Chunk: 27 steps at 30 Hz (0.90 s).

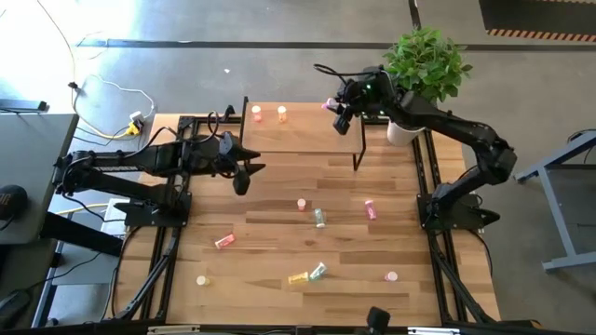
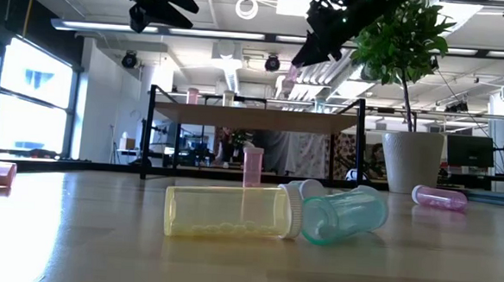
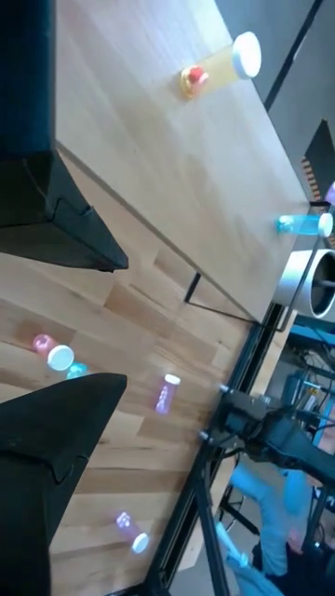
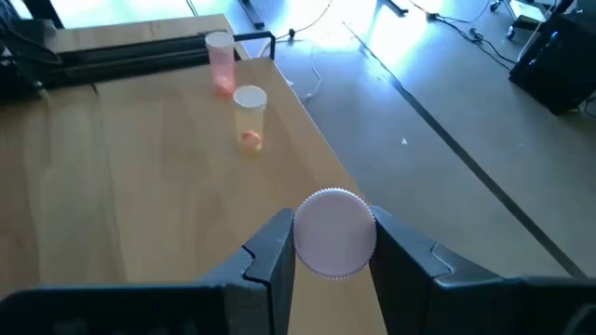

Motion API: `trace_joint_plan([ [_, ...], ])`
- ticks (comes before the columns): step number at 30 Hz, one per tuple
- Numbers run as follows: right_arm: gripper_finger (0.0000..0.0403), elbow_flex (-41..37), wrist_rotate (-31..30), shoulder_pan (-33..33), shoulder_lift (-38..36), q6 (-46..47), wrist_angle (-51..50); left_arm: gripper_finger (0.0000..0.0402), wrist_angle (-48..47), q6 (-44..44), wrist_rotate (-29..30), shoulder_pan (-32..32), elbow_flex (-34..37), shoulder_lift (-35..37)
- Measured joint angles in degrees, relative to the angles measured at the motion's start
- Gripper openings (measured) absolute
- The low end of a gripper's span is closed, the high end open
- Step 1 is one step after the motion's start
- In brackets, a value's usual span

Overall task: Pick and place medicine bottles onto shelf by color
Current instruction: Put the bottom left violet pill bottle on the shelf

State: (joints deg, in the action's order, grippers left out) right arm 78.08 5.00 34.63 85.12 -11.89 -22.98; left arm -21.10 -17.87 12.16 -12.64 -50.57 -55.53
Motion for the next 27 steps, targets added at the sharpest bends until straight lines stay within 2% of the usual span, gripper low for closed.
trace_joint_plan([
  [6,0.0103,0.2,1.8,0.3,0.6,-2.0,1.0,0.0184,0.0,-0.9,-0.1,-0.2,0.0,0.0],
  [9,0.0103,3.0,2.0,0.3,1.4,-2.2,0.5,0.0184,0.0,-1.0,-0.1,-0.2,0.0,0.0],
  [18,0.0103,12.8,2.6,0.3,9.7,-2.3,-9.6,0.0184,-0.1,-1.4,-0.1,-0.2,0.0,0.0],
  [27,0.0103,14.0,3.2,0.2,13.5,-3.4,-12.4,0.0184,-0.3,-1.4,0.0,-0.2,0.0,0.0],
])
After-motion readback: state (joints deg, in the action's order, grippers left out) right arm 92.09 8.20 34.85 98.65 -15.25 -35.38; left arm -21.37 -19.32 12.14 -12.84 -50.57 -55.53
